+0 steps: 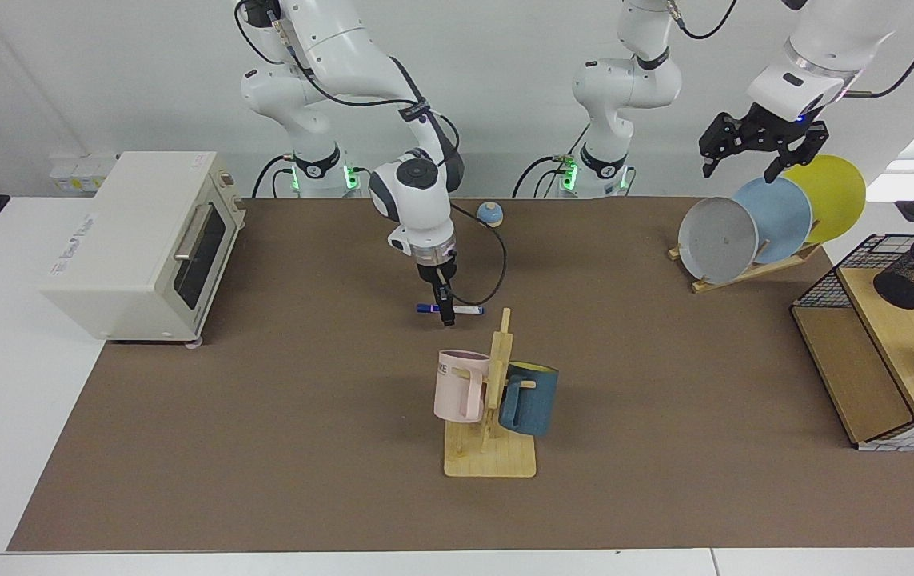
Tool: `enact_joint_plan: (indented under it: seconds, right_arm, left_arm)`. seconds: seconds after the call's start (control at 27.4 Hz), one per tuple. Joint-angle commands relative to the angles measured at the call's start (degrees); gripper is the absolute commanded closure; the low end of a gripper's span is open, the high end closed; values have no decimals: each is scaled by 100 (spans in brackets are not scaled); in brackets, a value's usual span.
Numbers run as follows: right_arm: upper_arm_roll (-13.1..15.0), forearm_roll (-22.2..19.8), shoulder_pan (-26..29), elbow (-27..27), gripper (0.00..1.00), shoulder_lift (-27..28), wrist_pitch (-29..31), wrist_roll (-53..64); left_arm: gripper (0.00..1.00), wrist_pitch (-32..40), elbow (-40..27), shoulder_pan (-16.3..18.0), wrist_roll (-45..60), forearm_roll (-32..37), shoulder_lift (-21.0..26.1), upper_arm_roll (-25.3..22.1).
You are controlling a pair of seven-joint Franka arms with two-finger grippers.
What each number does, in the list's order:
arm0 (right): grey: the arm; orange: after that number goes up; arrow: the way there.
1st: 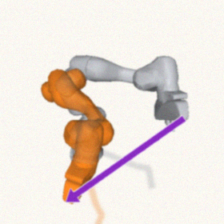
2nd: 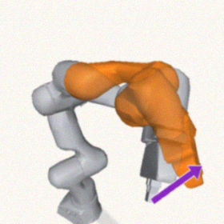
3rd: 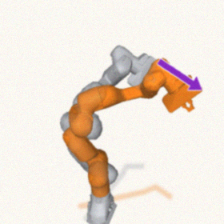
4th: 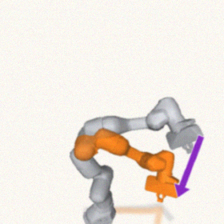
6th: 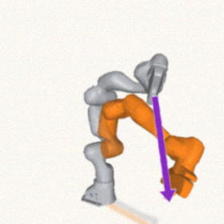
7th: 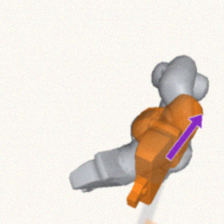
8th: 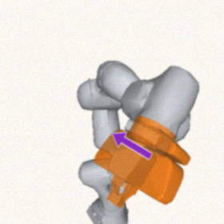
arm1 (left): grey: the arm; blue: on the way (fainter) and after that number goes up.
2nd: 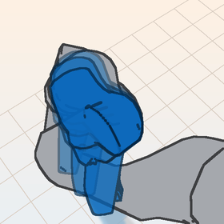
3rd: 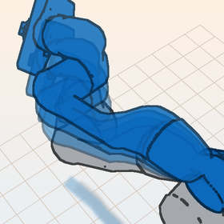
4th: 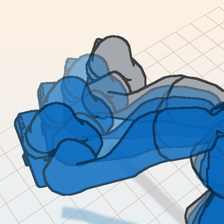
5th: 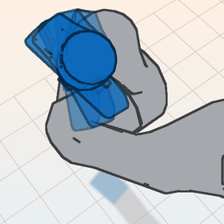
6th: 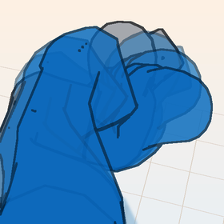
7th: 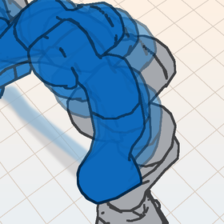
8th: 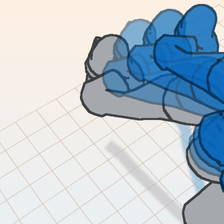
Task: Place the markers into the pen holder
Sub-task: 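Close the right gripper on the white marker and lift it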
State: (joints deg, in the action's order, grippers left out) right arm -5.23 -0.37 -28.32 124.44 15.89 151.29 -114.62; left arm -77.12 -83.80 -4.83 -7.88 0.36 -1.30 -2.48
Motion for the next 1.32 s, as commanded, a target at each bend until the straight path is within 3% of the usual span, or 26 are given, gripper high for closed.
enact_joint_plan:
  seconds: [0.0, 0.22, 0.4, 0.73, 1.28]
  right_arm:
    - [13, -200, -33, -122, 10, 116, -38, -201]
    - [5, -218, -33, -131, 22, 125, -38, -210]
    - [5, -218, -33, -122, 45, 116, -38, -210]
    - [13, -218, -33, -122, 77, 116, -82, -402]
    - [5, -403, -121, -306, 100, 107, -661, -570]
  left_arm:
    - [0, 21, -181, 26, 59, -27, -160, 2]
    - [0, 21, -172, 26, 59, -27, -160, 2]
    - [0, 21, -172, 34, 59, -27, -160, 2]
    - [0, 21, -172, 34, 59, -27, -160, 2]
    - [0, 12, -163, 17, 50, -36, -151, 55]
